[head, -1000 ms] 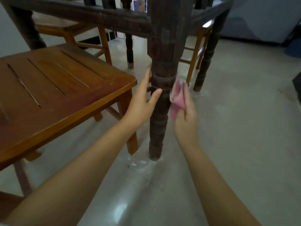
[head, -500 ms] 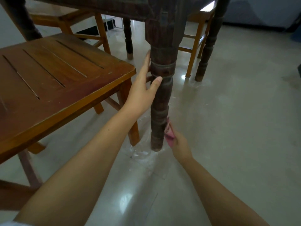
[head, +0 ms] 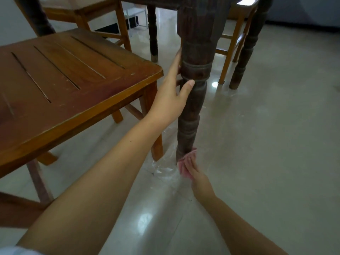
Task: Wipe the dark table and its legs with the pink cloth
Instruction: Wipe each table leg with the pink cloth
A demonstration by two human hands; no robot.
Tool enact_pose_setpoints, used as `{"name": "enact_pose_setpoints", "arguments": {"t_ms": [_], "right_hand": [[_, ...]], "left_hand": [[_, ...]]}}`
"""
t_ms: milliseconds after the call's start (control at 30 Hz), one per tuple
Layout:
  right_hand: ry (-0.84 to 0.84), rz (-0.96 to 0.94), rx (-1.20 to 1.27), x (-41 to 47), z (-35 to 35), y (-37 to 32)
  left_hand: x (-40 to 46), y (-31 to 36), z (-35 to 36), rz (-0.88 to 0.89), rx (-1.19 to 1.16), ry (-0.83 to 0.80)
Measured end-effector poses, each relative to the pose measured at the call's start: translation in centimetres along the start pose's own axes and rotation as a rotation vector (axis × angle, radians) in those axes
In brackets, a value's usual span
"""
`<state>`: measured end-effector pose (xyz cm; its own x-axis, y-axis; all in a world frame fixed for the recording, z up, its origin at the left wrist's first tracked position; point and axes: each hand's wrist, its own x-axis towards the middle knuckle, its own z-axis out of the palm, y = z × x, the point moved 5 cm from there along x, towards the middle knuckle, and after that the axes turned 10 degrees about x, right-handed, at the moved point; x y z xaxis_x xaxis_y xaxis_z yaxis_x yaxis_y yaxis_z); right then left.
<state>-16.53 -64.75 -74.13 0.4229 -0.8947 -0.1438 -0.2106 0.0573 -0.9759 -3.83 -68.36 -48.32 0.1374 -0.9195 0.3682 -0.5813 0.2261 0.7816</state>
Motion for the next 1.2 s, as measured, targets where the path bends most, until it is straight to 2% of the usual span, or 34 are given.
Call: {"name": "enact_pose_setpoints", "arguments": {"t_ms": [67,167,200,267,333,400,433,500,567,767,833,900,967,1000,1033,1067,1133,1167,1200], "right_hand": [[0.041,0.041,0.118,-0.5,-0.7,-0.3],[0.329,-0.081,0.159,-0.4,-4.7,-6.7],[0.372,-0.161,0.202,-0.4,-5.8,-9.3],[0.480,-0.426,0.086,-0.9,-7.7,-15.1],[0.493,-0.776,-0.140,-1.9,-7.6,-19.7],[0.376,-1.045,-0.450,-1.9,-5.2,-21.2],[0.302,-1.113,-0.633,-1.4,-3.9,-20.5],[0.183,-1.117,-0.991,0.6,-2.3,-17.4],[0.068,-1.051,-1.247,2.5,-1.7,-14.0],[-0.039,-0.886,-1.553,3.5,0.1,-11.3],[-0.135,-0.867,-1.798,3.8,1.3,-9.3],[-0.290,-0.669,-2.015,4.0,2.2,-5.5],[-0.396,-0.418,-2.063,4.5,2.7,-1.1],[-0.504,-0.439,-1.966,4.7,2.9,2.1],[-0.501,-0.640,-1.922,5.2,3.2,3.9],[-0.480,-0.755,-1.918,5.7,3.4,4.1],[-0.533,-0.648,-2.039,4.7,2.7,0.6],[-0.451,-0.637,-2.093,4.4,2.4,-3.6],[-0.307,-0.741,-2.046,4.2,2.2,-7.0]], "left_hand": [[0.0,-0.1,-0.1,-0.023,-0.019,-0.026],[0.1,-0.1,-0.5,-0.048,-0.090,-0.094],[0.3,0.0,-0.8,-0.062,-0.114,-0.115],[0.8,0.4,-1.6,-0.105,-0.138,-0.139],[1.4,0.5,-2.2,-0.156,-0.144,-0.148],[1.9,0.5,-2.6,-0.201,-0.137,-0.157],[1.9,0.7,-2.7,-0.205,-0.138,-0.158],[2.0,1.0,-2.9,-0.193,-0.138,-0.168],[1.9,1.0,-2.8,-0.189,-0.128,-0.187],[1.2,0.6,-2.3,-0.200,-0.173,-0.197],[0.9,0.6,-2.1,-0.208,-0.186,-0.189],[0.8,0.6,-1.8,-0.212,-0.198,-0.187],[0.7,0.4,-1.7,-0.222,-0.212,-0.186],[0.7,0.3,-1.6,-0.229,-0.219,-0.183],[0.7,0.3,-1.6,-0.233,-0.225,-0.177],[0.6,0.2,-1.6,-0.238,-0.230,-0.173],[0.5,0.3,-1.4,-0.245,-0.238,-0.168],[0.5,0.4,-1.4,-0.246,-0.246,-0.161],[0.4,0.5,-1.3,-0.244,-0.254,-0.152]]}}
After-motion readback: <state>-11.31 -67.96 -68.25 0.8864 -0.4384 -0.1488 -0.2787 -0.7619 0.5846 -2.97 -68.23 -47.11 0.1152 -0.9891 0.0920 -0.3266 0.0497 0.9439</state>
